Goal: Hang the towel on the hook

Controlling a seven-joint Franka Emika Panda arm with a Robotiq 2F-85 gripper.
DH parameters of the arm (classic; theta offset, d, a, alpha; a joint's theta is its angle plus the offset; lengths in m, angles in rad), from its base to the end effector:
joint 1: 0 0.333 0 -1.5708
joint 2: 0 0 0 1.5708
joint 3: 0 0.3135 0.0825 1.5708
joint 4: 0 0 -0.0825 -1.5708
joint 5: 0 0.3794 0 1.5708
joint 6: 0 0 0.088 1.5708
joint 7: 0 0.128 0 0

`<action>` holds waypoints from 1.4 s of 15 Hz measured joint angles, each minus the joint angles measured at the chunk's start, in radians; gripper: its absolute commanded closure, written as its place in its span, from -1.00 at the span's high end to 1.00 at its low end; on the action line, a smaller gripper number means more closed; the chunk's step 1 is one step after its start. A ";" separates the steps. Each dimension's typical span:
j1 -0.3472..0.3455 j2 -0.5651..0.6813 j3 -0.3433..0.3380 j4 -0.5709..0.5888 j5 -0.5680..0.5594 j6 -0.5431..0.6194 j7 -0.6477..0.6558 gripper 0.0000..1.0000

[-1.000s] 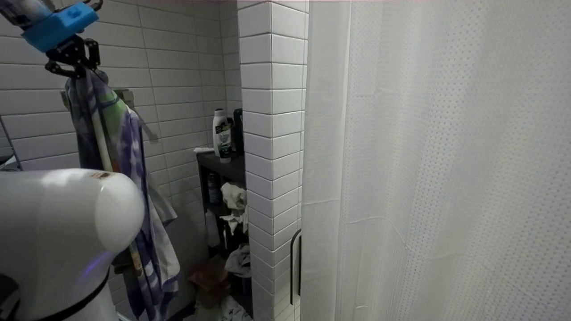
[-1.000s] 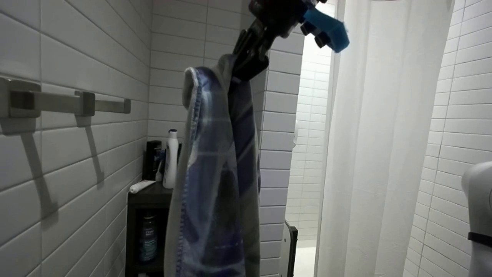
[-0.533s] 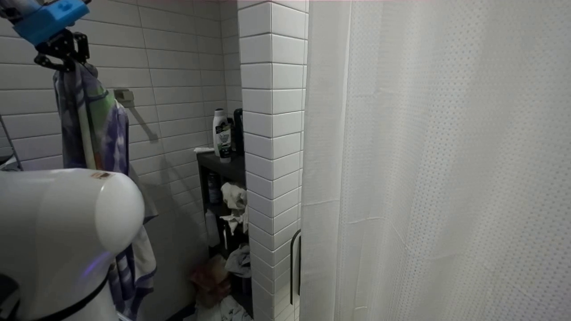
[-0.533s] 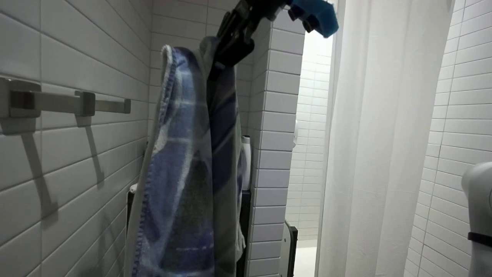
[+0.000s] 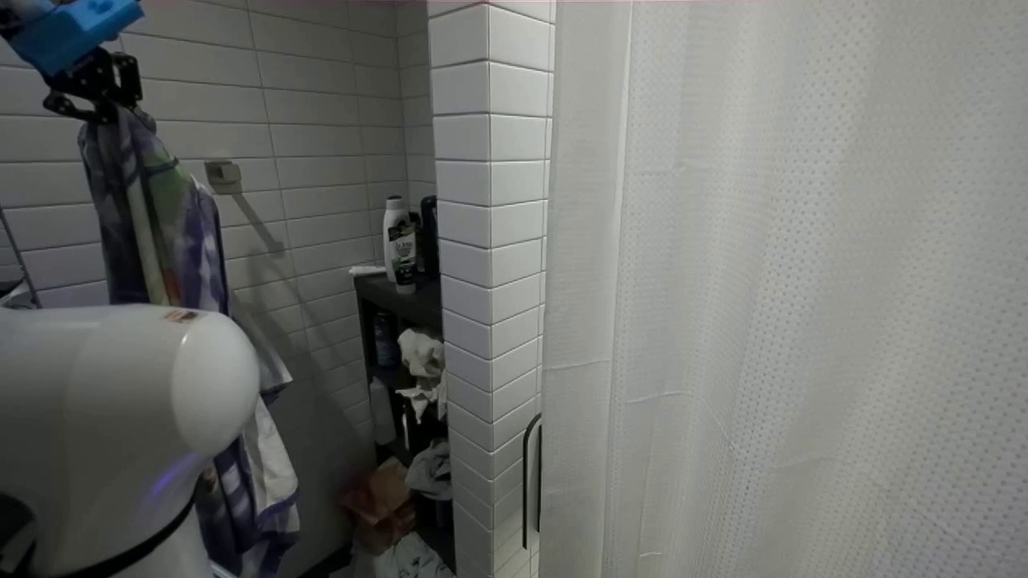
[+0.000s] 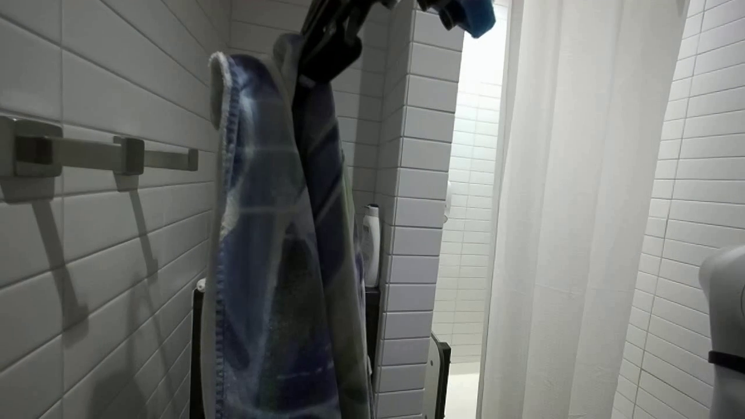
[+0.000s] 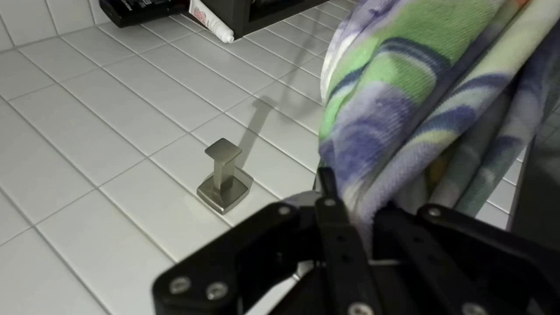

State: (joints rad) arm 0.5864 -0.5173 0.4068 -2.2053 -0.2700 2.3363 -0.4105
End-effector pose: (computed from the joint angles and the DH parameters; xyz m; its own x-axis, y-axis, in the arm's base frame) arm 0.2314 0.4018 0.6159 -0.0755 0.9561 0.2831 0.7828 -0.1190 0.6108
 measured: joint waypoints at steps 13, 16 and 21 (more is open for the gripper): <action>0.000 0.135 0.036 0.097 -0.015 -0.002 -0.055 -0.96; 0.000 0.162 0.036 0.101 -0.015 -0.002 -0.066 -0.96; 0.000 0.180 0.037 0.106 -0.020 -0.002 -0.095 -0.96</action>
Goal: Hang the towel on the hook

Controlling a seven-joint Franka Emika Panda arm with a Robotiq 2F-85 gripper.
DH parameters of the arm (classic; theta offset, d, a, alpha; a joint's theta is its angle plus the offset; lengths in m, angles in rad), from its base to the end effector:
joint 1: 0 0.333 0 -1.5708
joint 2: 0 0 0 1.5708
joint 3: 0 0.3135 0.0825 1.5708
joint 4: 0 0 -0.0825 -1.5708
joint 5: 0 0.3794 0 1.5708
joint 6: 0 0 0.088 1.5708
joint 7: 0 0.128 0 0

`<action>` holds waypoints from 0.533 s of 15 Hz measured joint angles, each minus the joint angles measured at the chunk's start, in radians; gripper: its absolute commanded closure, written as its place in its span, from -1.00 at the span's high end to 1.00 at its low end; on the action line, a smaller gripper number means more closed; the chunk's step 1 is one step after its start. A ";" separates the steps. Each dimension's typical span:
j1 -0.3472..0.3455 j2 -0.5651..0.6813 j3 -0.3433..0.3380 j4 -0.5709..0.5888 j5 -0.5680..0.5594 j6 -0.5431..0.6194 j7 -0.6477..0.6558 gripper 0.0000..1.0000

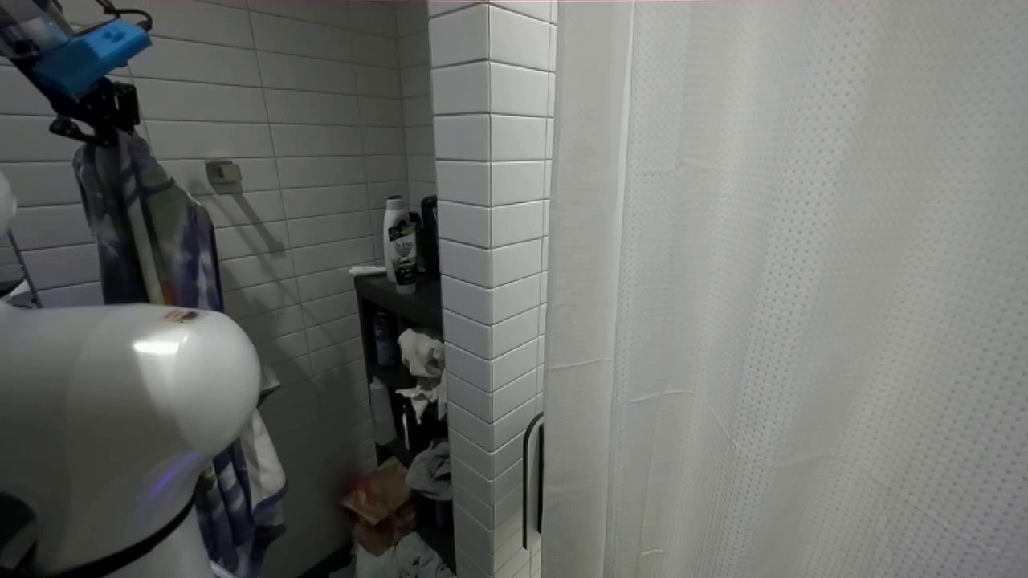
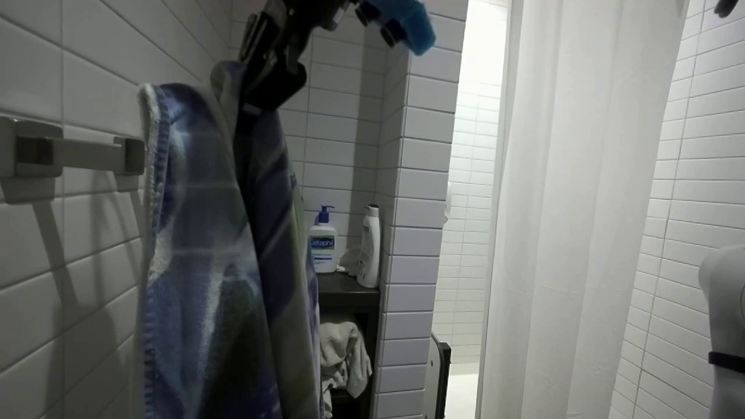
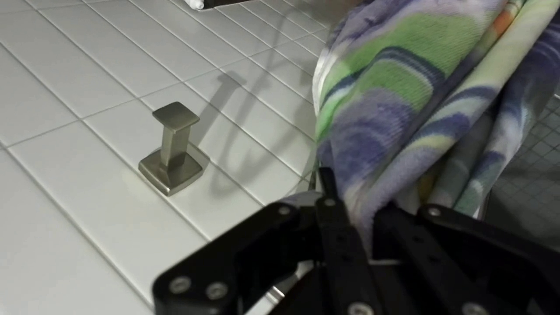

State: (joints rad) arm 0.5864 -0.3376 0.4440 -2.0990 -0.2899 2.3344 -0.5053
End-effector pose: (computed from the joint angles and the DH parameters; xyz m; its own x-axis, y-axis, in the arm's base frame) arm 0.2506 0.4495 0.5898 -0.1878 0.9619 0.1985 0.8129 0.0389 0.5811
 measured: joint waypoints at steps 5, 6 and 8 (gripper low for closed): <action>0.000 0.012 0.012 0.023 -0.042 -0.001 -0.034 -0.96; -0.001 0.014 0.013 0.027 -0.057 -0.001 -0.035 -0.96; -0.009 0.015 0.015 0.032 -0.091 -0.002 -0.026 -0.96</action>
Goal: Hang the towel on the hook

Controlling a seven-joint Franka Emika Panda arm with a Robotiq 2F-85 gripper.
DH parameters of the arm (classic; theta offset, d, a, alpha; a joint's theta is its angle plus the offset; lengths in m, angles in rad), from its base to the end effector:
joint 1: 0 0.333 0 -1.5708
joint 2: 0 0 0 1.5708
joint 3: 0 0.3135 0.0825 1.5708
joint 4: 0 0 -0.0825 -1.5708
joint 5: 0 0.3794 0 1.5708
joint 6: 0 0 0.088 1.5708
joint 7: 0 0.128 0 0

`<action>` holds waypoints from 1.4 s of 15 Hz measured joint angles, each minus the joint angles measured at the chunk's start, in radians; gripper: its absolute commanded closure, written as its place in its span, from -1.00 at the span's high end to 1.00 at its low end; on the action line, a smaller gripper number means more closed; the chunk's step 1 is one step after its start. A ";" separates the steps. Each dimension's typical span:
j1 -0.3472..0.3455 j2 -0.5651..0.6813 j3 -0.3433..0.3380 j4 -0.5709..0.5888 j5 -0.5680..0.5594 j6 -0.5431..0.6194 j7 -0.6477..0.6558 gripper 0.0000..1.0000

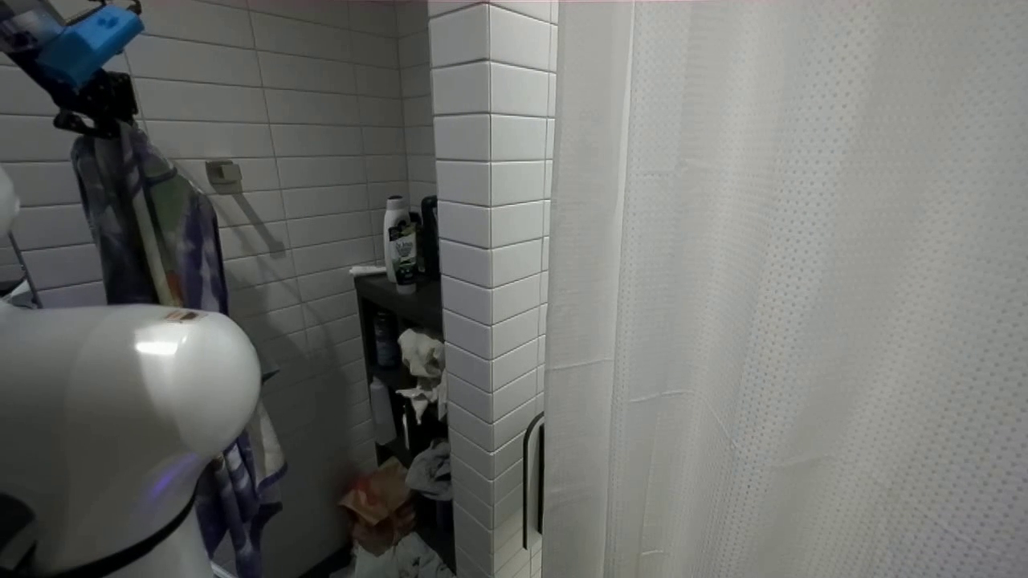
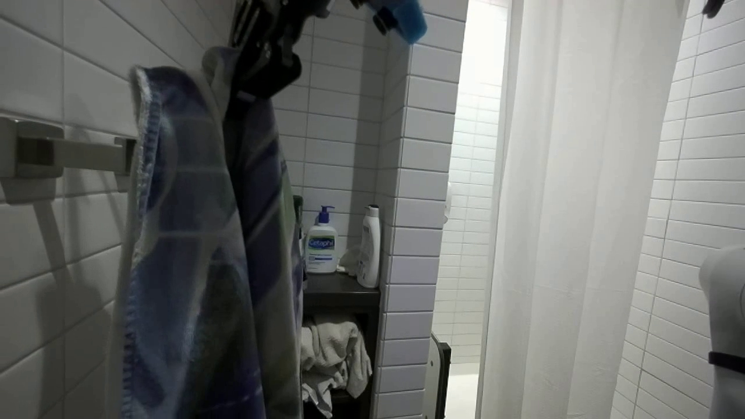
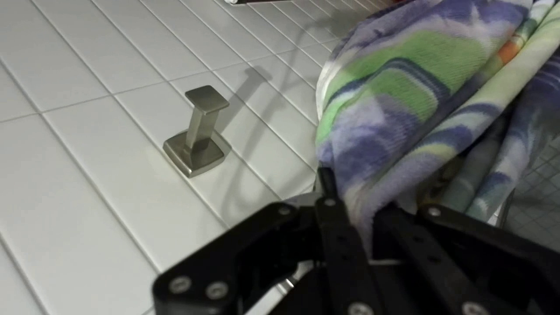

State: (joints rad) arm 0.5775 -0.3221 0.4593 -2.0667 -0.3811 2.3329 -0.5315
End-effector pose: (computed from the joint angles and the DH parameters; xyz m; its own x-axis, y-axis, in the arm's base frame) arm 0.2520 0.4559 0.5995 -0.2491 0.9597 0.1299 0.7558 0.1088 0.6457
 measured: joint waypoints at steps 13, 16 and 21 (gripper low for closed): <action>-0.092 0.002 0.089 0.020 -0.165 -0.005 0.205 -0.96; -0.097 0.003 0.092 0.026 -0.192 -0.004 0.205 -0.96; -0.099 0.007 0.093 0.028 -0.205 -0.005 0.201 -0.96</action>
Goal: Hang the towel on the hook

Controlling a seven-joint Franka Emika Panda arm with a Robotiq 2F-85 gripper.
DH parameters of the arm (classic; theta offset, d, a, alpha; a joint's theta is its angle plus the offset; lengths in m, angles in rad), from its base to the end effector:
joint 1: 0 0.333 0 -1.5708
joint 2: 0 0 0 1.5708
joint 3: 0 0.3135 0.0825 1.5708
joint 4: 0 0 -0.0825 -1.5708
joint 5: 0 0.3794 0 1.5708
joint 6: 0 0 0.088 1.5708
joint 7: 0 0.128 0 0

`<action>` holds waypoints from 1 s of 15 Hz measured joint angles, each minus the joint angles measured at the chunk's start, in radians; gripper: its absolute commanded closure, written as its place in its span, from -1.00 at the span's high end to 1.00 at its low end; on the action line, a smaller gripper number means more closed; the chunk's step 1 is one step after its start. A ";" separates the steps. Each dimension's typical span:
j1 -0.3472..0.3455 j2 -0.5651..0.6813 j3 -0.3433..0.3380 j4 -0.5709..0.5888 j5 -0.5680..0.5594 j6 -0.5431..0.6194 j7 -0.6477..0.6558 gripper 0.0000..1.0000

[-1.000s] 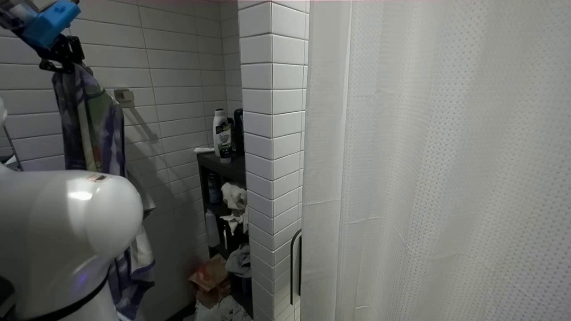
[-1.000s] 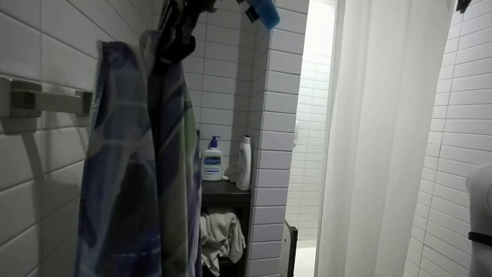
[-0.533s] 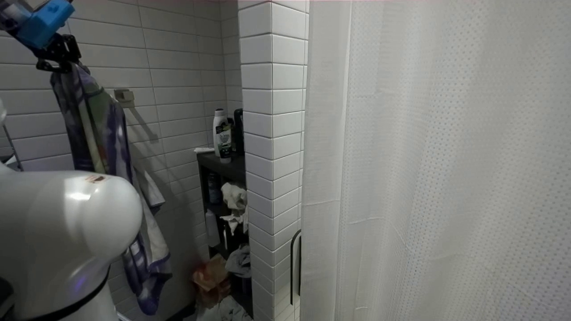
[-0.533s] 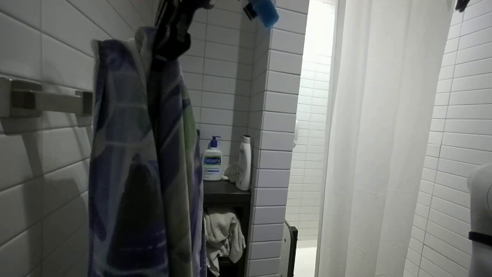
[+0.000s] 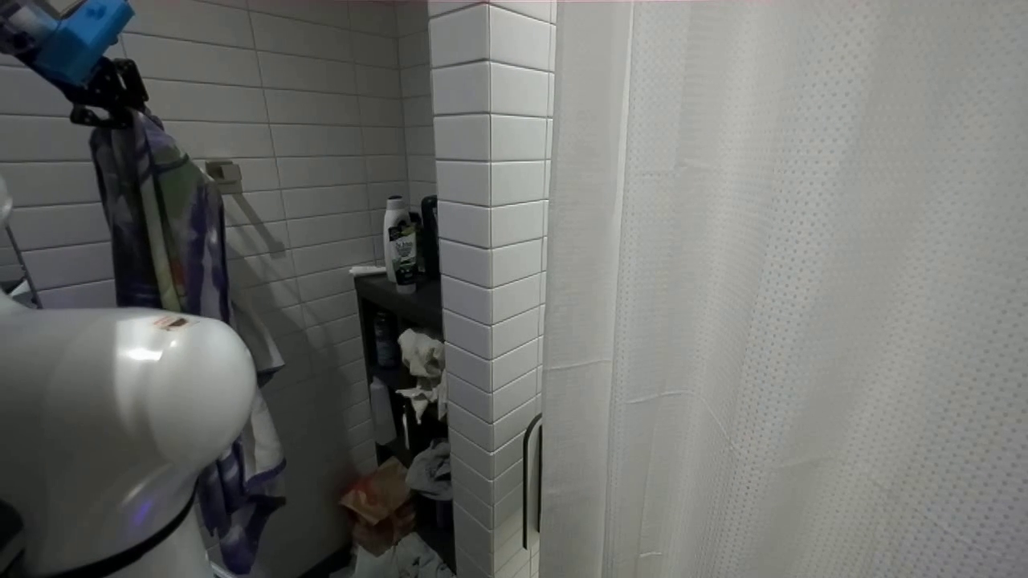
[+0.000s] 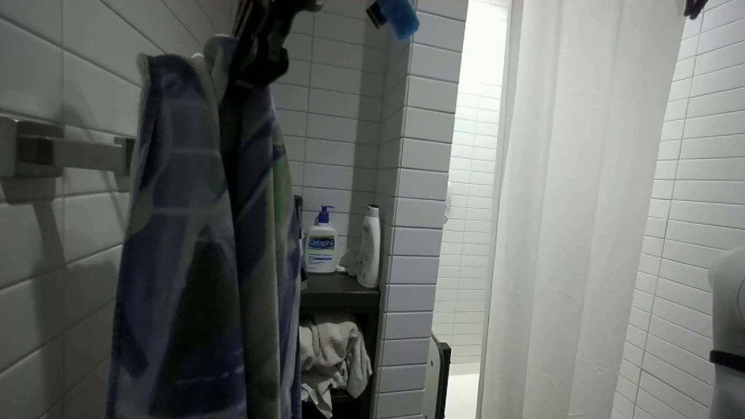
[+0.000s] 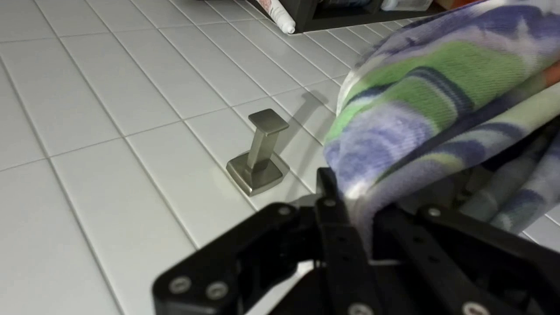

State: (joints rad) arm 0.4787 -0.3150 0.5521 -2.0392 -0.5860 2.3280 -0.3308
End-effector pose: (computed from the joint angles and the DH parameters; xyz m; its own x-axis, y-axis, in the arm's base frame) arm 0.2586 0.4605 0.6063 -0.1588 0.9807 0.1143 0.6633 0.0203 0.7481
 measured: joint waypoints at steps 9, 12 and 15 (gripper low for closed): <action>0.021 0.482 0.160 0.384 -0.304 -0.230 0.068 -0.96; 0.088 0.584 0.133 0.508 -0.328 -0.340 0.061 -0.96; 0.146 0.612 0.093 0.570 -0.328 -0.402 0.061 -0.96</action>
State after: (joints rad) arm 0.6251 0.2974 0.6449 -1.4691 -0.9140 1.9265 -0.2702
